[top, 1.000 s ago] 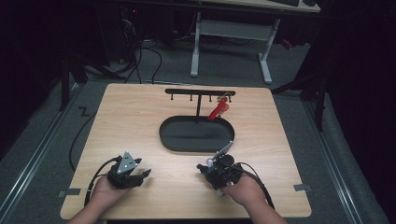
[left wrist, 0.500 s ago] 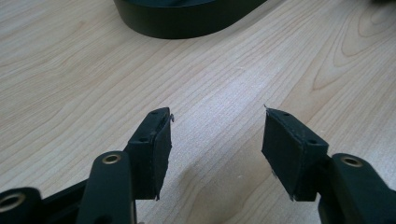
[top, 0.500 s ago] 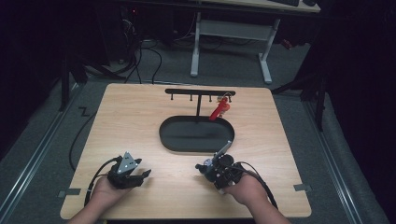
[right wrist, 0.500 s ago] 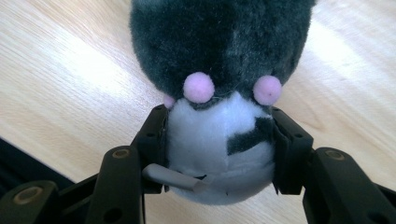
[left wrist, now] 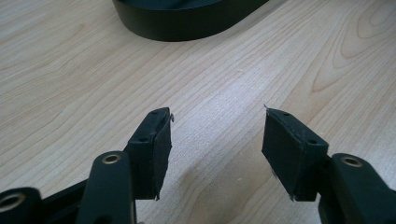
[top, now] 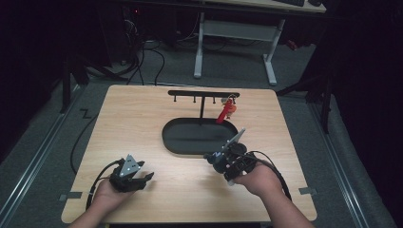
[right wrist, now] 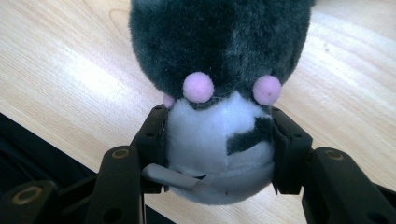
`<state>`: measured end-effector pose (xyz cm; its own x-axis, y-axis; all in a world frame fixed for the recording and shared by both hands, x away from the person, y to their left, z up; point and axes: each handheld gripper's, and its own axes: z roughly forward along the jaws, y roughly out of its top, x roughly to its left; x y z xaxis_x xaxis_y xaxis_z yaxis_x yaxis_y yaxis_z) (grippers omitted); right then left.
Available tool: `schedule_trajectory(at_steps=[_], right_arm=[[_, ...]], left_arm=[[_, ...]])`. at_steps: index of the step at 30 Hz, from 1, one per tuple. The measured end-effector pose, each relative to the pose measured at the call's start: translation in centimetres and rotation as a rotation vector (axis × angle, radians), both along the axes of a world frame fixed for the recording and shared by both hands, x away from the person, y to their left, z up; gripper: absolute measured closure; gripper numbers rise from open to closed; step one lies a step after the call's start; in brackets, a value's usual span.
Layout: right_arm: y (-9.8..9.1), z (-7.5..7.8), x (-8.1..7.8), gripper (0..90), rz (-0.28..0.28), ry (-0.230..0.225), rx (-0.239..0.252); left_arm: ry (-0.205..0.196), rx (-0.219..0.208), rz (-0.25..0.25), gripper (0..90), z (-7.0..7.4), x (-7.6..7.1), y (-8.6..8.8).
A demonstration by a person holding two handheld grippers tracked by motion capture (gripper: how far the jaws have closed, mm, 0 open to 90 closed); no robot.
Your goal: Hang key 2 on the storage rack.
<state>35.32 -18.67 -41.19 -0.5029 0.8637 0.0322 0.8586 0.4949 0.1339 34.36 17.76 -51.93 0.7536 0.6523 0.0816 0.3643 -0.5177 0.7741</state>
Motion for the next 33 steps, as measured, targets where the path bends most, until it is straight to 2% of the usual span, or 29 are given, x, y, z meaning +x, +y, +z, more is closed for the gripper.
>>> schedule_trajectory(at_steps=[2,14,21,25,30,33], right_arm=[[0.0,0.5,0.2,49.0,-0.013,0.004,0.003],[-0.4,2.8,2.0,49.0,-0.005,-0.019,-0.004],[-0.6,4.0,3.2,49.0,-0.032,0.003,0.009],[-0.5,5.0,4.2,49.0,-0.009,-0.008,0.021],[-0.1,6.0,5.3,49.0,-0.022,-0.004,0.017],[0.0,6.4,6.0,48.9,-0.011,-0.008,0.021]], left_arm=[[0.0,-0.003,0.0,42.0,0.1,0.0,0.1],[-0.016,-0.01,-0.008,37.5,0.2,-0.1,0.4],[-0.007,0.0,-0.007,37.2,0.1,-0.1,0.6],[-0.01,0.003,-0.003,37.2,0.2,-0.3,0.6],[-0.009,0.005,-0.006,37.2,0.1,-0.4,0.7],[-0.009,0.002,-0.006,37.2,0.1,-0.3,0.7]])
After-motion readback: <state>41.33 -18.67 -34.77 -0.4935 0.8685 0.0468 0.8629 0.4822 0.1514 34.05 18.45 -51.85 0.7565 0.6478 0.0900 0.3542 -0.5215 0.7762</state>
